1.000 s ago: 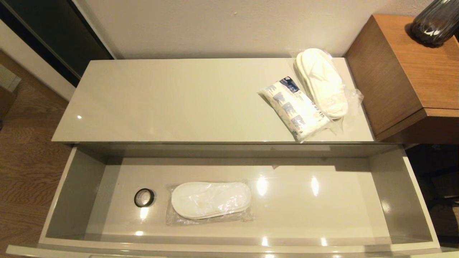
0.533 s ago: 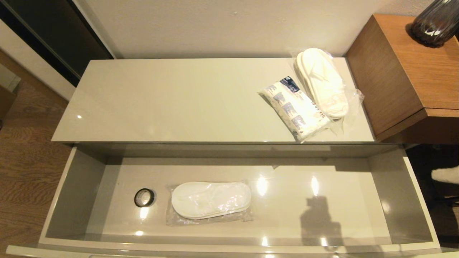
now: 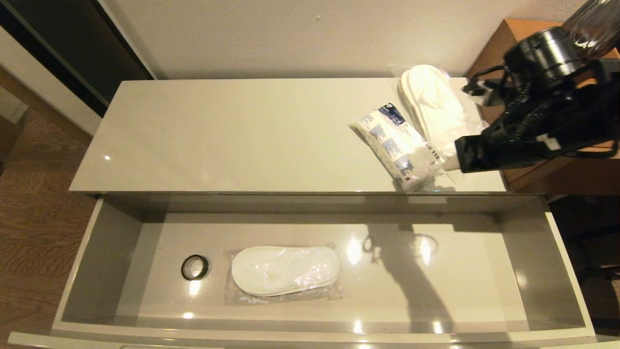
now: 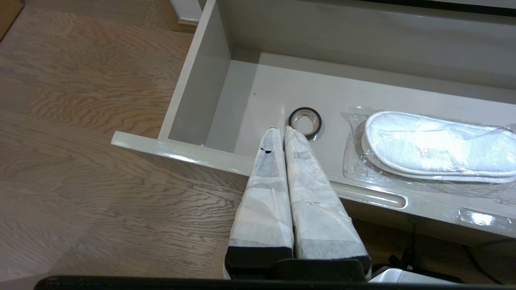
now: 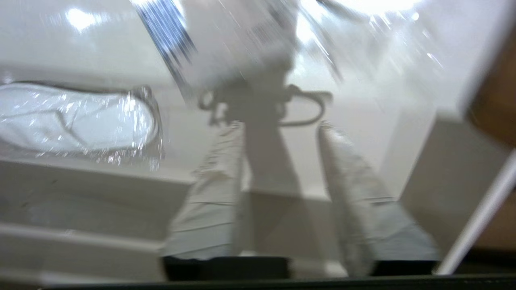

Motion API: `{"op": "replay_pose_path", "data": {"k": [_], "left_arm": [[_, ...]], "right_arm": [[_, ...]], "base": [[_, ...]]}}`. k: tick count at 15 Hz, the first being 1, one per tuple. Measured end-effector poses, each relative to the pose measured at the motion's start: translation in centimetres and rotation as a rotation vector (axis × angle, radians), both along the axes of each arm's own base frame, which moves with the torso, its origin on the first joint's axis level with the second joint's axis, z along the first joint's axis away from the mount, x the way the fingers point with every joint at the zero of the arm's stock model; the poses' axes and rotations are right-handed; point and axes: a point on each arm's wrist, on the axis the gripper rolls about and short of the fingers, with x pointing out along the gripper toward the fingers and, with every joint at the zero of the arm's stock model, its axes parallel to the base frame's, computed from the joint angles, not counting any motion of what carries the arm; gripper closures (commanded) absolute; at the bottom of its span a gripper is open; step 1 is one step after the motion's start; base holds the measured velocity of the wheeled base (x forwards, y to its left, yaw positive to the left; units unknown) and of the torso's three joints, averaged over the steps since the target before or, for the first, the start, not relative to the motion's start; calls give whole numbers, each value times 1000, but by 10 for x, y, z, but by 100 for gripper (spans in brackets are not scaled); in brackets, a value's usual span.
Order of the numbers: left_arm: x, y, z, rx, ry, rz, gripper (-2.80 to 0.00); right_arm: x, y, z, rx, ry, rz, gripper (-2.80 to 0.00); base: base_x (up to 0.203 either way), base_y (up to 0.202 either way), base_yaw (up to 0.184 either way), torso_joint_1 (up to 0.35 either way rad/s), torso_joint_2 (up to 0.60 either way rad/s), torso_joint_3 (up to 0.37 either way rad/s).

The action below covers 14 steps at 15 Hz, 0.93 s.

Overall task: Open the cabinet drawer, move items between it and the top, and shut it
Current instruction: Pick up the tissue on the table

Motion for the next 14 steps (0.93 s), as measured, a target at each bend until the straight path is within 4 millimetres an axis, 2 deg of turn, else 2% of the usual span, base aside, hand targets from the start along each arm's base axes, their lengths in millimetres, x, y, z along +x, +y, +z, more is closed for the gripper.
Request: {"op": "replay_pose_path", "data": {"k": [3, 6, 9, 12, 13, 14], "left_arm": [[0, 0, 0, 0, 0, 0, 0], [0, 0, 0, 0, 0, 0, 0], [0, 0, 0, 0, 0, 0, 0], [0, 0, 0, 0, 0, 0, 0], [0, 0, 0, 0, 0, 0, 0], [0, 0, 0, 0, 0, 0, 0]], "right_arm": [[40, 39, -13, -115, -36, 45, -280], [66, 65, -23, -224, -133, 56, -280], [86, 75, -34, -257, -224, -18, -280], [90, 78, -45, -249, -206, -36, -280], [90, 78, -46, -235, -201, -47, -260], [90, 78, -48, -223, -196, -59, 0]], "base": [[0, 0, 0, 0, 0, 0], [0, 0, 0, 0, 0, 0], [0, 0, 0, 0, 0, 0], [0, 0, 0, 0, 0, 0], [0, 0, 0, 0, 0, 0], [0, 0, 0, 0, 0, 0]]}}
